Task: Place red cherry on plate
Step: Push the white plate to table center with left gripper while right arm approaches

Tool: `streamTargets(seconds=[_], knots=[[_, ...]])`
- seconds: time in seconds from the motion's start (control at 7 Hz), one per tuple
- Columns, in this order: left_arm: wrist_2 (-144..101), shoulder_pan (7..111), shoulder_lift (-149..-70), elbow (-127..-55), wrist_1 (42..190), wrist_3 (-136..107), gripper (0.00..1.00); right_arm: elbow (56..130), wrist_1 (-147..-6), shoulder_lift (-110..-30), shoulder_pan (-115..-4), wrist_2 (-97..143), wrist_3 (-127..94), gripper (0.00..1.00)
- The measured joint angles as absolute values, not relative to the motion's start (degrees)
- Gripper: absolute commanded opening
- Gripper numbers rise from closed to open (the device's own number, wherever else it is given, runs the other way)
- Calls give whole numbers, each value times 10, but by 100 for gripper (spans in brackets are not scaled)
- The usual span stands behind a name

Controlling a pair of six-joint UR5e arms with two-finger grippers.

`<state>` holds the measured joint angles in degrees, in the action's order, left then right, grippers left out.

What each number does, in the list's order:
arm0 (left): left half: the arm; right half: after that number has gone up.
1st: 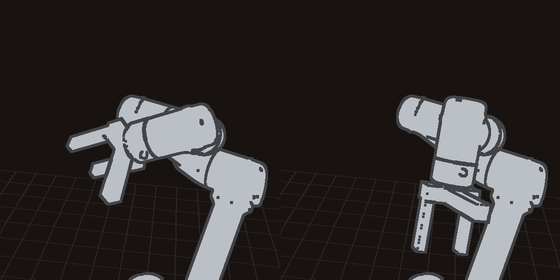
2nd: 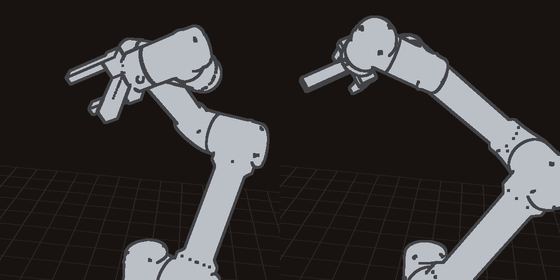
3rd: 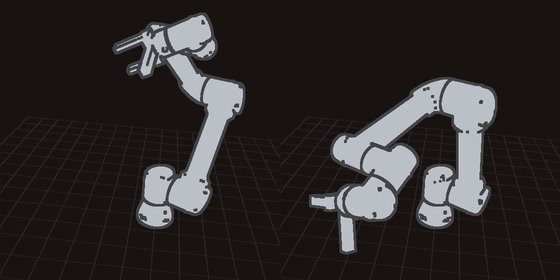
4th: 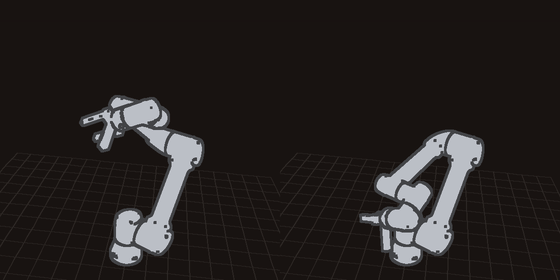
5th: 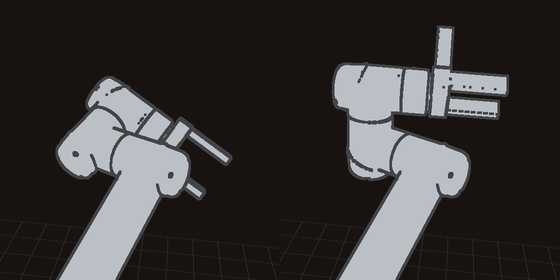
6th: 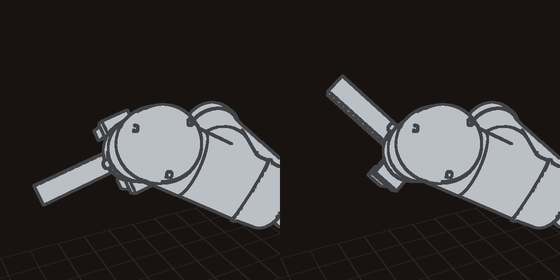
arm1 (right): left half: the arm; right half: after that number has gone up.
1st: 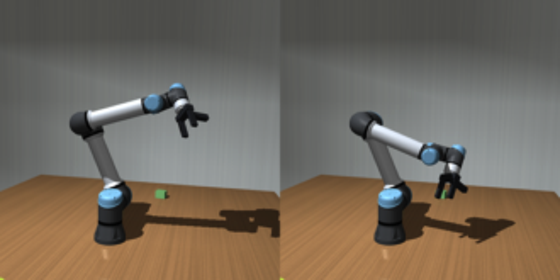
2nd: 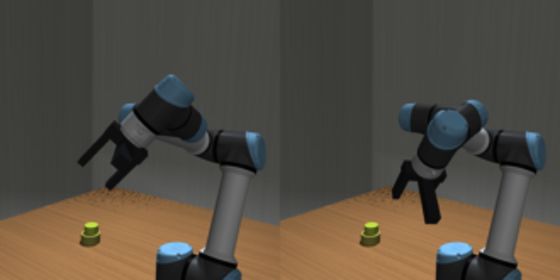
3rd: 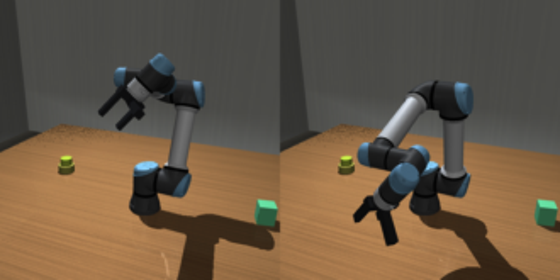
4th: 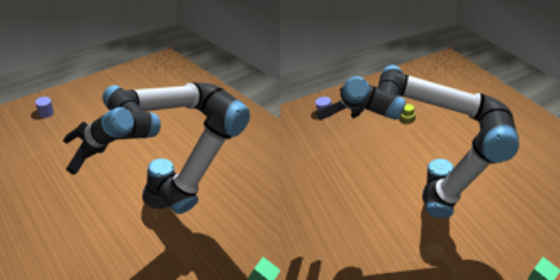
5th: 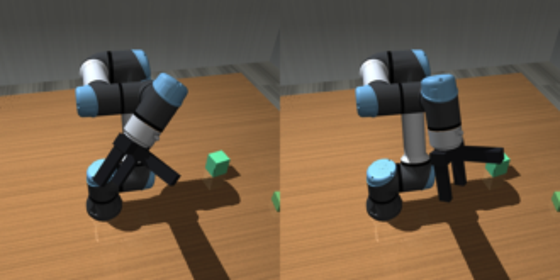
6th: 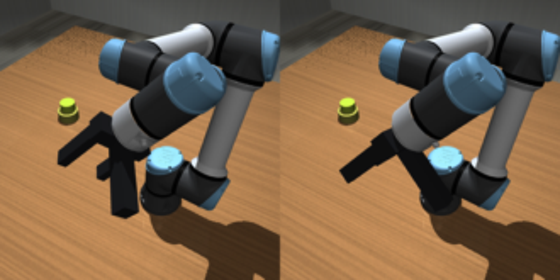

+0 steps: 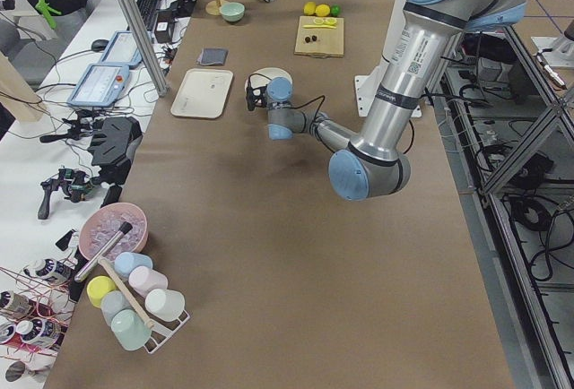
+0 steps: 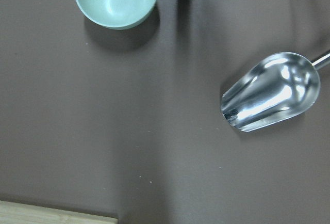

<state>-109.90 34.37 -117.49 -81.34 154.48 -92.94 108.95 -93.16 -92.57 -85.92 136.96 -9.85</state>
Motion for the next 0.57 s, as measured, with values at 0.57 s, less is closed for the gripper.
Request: streamTargets(seconds=[0.57], knots=[[-1035,299,-1183,-819,1494,-927,0,1111,-751,-912,-679,1338,-403,100]])
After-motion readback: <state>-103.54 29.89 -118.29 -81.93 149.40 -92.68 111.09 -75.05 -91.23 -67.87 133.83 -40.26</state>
